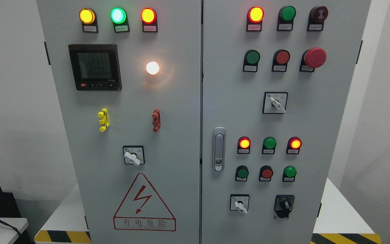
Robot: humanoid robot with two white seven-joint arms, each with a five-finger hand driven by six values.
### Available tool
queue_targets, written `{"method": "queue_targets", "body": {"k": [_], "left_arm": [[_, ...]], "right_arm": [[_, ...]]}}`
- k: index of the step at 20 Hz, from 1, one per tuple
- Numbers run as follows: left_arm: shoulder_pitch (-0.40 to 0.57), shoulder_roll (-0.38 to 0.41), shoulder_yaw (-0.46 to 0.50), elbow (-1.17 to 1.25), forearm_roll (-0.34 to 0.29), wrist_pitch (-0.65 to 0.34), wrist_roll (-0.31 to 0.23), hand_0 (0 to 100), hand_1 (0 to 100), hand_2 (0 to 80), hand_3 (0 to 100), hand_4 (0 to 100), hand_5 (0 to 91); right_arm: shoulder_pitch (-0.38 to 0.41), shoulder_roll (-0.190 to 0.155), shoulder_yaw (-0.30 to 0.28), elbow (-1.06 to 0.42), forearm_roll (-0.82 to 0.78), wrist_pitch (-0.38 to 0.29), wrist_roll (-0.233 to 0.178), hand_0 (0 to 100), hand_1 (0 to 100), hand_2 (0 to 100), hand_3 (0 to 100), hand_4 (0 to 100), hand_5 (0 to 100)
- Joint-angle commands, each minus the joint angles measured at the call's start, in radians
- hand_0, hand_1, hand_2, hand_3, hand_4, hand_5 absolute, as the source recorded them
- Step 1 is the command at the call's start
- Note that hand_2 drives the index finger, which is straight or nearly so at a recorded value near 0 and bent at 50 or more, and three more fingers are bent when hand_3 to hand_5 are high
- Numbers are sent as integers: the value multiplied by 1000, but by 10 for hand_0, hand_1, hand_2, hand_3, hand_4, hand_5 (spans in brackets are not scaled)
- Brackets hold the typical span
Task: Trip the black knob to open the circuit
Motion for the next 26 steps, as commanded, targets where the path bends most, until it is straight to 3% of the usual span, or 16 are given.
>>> {"method": "queue_targets", "body": {"k": [1,5,11,14,24,26], "left_arm": [[-8,0,0,0,-32,1,0,120,389,0,0,0,0],[-8,0,0,0,-34,1,0,120,389,0,0,0,0],[-8,0,0,0,-32,1,0,120,389,0,0,0,0],[-8,0,0,0,-32,1,0,120,389,0,0,0,0],[-8,0,0,0,-32,1,0,120,389,0,0,0,0],[-8,0,0,0,-32,1,0,120,389,0,0,0,0]], "right_arm": [[-216,9,-14,-160,2,97,-24,143,718,373,772,826,933],[-318,5,-7,-158,4,182,-33,158,718,382,781,830,937],[-437,-2,10,-141,48,328,-104,180,720,392,791,844,947],[-503,9,18,-115,96,345,-139,183,745,412,815,865,962],[-614,12,64,-86,128,506,-162,226,763,431,843,913,982],[-641,12,72,-62,143,508,-180,297,765,442,837,909,982]]}}
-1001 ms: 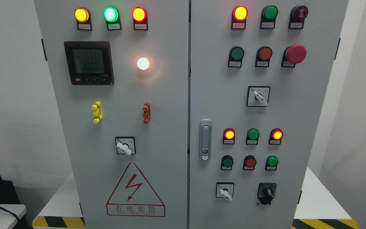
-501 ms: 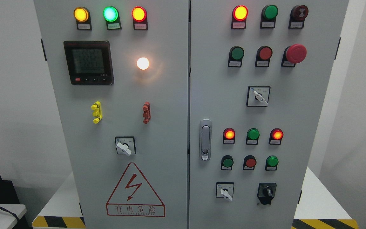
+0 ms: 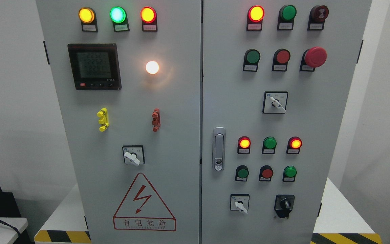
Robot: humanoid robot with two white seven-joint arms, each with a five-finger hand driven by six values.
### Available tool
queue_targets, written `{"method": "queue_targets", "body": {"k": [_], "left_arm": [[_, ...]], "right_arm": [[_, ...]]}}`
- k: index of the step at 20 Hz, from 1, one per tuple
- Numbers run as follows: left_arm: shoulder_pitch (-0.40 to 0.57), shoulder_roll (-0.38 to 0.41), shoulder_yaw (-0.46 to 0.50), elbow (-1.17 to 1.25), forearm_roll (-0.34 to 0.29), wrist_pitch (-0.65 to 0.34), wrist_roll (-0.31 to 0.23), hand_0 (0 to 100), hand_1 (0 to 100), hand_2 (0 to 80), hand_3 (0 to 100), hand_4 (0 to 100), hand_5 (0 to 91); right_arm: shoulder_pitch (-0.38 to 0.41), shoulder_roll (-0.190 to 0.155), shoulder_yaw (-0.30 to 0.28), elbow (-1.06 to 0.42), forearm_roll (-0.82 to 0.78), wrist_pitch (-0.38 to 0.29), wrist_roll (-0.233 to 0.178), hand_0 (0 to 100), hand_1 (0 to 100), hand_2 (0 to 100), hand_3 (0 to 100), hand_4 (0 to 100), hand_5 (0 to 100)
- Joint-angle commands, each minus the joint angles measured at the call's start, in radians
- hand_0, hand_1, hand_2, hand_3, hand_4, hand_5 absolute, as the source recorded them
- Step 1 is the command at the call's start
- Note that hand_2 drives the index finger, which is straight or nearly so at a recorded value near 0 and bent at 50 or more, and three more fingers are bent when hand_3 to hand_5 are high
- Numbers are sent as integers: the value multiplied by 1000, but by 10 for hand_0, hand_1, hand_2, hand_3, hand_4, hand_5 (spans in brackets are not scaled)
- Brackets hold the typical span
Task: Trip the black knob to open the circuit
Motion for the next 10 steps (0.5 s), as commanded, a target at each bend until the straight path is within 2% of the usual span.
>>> {"method": "queue_targets", "body": {"k": [1,3,5,8,10], "left_arm": [[-8,0,0,0,-32,1,0,120,389,0,0,0,0],[-8,0,0,0,-34,1,0,120,389,0,0,0,0],[-8,0,0,0,-32,1,0,120,389,0,0,0,0],[-8,-1,0,0,-32,1,0,120,389,0,0,0,0],[-8,-1,0,0,-34,1,0,120,389,0,0,0,0]], "right_arm": [[-81,14,40,42,38,19,-19,305,766,443,836,909,982],[-101,35,42,48,55,40,-23,340,771,443,834,907,982],[-121,55,46,55,61,62,-46,356,772,445,835,906,981],[-135,75,71,71,99,67,-57,376,775,452,846,909,980],[-149,97,80,84,131,77,-83,380,778,452,846,909,980]]}}
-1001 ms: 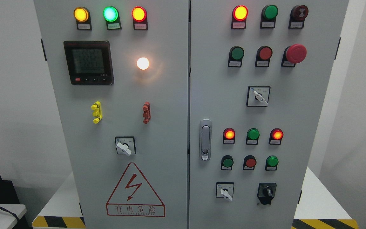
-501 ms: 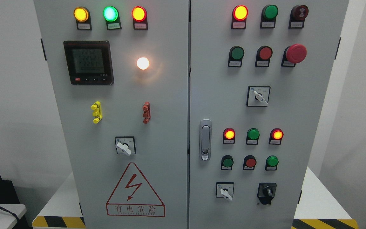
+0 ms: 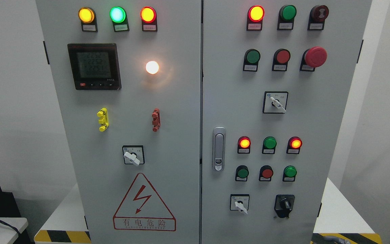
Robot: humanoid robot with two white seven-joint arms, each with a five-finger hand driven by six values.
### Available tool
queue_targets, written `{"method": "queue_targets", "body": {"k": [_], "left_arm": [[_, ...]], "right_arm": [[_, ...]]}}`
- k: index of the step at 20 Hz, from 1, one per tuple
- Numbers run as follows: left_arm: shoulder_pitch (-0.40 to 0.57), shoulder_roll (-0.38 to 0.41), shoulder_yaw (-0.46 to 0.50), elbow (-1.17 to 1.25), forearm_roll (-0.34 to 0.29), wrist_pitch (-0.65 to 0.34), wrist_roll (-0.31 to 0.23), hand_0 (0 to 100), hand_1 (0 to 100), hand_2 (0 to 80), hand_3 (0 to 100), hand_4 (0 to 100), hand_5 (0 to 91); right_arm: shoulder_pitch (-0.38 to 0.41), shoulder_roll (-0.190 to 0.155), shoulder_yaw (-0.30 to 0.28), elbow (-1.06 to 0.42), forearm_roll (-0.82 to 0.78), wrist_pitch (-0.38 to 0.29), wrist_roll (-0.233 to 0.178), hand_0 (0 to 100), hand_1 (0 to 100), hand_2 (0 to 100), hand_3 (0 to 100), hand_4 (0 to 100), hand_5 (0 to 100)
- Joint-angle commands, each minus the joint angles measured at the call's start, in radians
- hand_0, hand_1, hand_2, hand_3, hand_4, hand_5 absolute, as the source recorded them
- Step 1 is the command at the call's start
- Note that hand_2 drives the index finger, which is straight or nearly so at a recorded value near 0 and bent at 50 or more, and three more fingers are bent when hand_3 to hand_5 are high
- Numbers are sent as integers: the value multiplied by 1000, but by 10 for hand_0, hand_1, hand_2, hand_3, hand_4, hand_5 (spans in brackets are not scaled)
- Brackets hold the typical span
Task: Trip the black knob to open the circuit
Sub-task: 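Raise the right hand up toward the black rotary knob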
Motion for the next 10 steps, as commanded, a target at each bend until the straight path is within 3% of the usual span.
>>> {"method": "queue_targets", "body": {"k": [1,5,10], "left_arm": [[-8,0,0,0,-32,1,0,120,389,0,0,0,0],[-8,0,0,0,-32,1,0,120,389,0,0,0,0],[-8,0,0,0,-34,1,0,120,389,0,0,0,0]], "right_arm": [[-63,66,44,53,62,17,-29,382,779,453,846,910,980],[-90,91,49,75,76,20,-32,394,782,452,847,910,980],[-113,94,49,84,90,35,-35,398,783,446,838,909,979]]}}
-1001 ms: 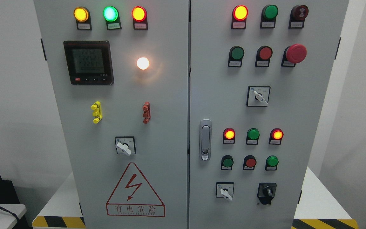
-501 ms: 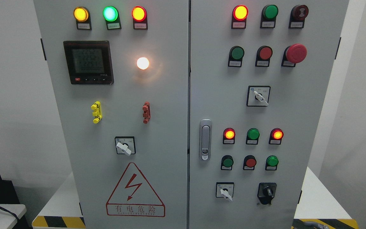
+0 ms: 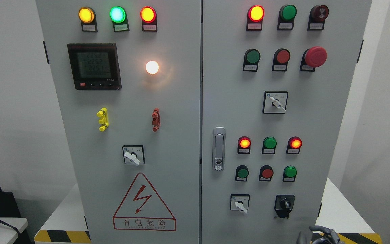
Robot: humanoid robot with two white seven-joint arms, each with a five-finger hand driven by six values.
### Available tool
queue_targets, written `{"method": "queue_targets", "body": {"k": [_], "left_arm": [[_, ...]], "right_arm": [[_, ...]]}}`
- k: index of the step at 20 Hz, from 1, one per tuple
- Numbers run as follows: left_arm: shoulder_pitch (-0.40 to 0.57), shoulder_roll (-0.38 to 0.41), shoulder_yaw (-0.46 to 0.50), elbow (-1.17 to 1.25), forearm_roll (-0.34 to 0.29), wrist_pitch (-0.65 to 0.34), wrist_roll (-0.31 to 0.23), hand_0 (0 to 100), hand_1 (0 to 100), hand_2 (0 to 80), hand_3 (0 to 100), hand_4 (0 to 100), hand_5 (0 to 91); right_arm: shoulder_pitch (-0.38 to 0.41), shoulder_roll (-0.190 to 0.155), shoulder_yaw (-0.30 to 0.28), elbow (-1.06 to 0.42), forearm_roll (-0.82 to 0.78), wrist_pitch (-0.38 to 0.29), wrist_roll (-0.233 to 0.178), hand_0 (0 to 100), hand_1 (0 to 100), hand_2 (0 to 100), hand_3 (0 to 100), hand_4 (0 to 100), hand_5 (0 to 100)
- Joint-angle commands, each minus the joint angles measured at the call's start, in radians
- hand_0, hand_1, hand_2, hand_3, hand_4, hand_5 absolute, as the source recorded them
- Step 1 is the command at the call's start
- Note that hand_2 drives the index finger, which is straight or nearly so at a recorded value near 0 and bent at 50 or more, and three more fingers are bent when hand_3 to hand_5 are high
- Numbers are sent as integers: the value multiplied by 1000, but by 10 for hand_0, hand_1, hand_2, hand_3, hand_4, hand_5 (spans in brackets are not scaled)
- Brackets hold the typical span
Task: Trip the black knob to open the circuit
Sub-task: 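Raise the right hand up toward the black rotary knob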
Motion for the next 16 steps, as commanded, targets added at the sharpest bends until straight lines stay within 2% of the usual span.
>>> {"method": "queue_targets", "body": {"k": [1,16], "left_arm": [[-8,0,0,0,-34,1,0,120,389,0,0,0,0],[-8,-1,0,0,-32,1,0,120,389,0,0,0,0]], "right_arm": [[-37,42,12,40,21,22,-2,398,783,445,837,909,979],[-117,42,-1,145,21,26,-10,357,792,435,831,910,979]]}}
